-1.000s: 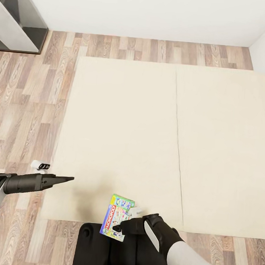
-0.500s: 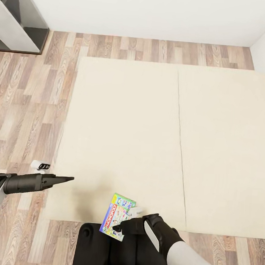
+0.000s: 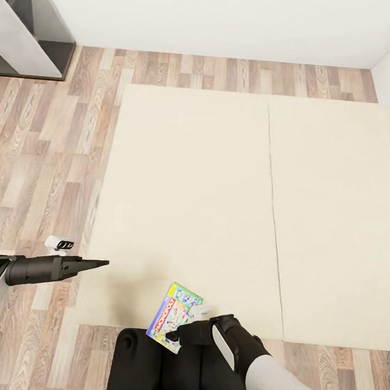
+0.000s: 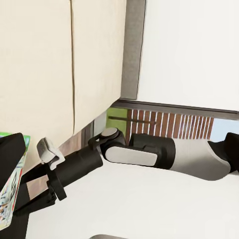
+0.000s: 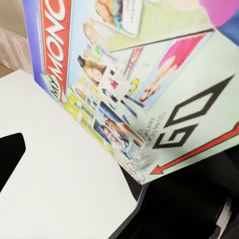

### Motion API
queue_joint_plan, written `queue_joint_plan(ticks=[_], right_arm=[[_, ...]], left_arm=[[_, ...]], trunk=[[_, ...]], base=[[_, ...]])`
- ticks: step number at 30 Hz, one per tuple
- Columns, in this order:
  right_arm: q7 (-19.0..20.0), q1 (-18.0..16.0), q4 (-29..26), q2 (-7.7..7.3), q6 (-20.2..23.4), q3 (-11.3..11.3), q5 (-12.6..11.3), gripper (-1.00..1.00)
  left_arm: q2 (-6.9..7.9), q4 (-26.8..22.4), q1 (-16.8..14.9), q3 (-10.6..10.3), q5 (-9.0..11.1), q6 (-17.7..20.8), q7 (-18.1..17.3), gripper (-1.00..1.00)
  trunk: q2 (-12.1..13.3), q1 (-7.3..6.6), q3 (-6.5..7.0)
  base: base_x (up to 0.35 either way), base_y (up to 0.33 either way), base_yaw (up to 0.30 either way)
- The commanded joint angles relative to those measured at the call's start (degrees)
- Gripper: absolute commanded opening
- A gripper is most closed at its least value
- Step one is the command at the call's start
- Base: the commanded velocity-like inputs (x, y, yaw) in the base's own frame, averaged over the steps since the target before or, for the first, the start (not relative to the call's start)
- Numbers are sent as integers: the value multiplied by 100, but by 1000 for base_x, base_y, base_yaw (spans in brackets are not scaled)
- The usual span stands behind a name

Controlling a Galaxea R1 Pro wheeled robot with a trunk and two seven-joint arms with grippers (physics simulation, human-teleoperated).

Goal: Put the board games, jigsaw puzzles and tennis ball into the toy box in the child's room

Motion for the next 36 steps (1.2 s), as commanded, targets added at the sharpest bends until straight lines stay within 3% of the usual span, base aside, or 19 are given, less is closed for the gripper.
queue_joint_plan(ticks=[1, 36], right_arm=[[-10, -3, -3, 0, 35, 14, -45, 100], [-10, -3, -3, 0, 34, 14, -45, 100]], left_arm=[[3, -2, 0, -1, 1, 61, -20, 100], [3, -2, 0, -1, 1, 61, -20, 100]], trunk=[[-9, 3, -6], [-9, 3, -6]], base=[[0, 58, 0], [0, 75, 0]])
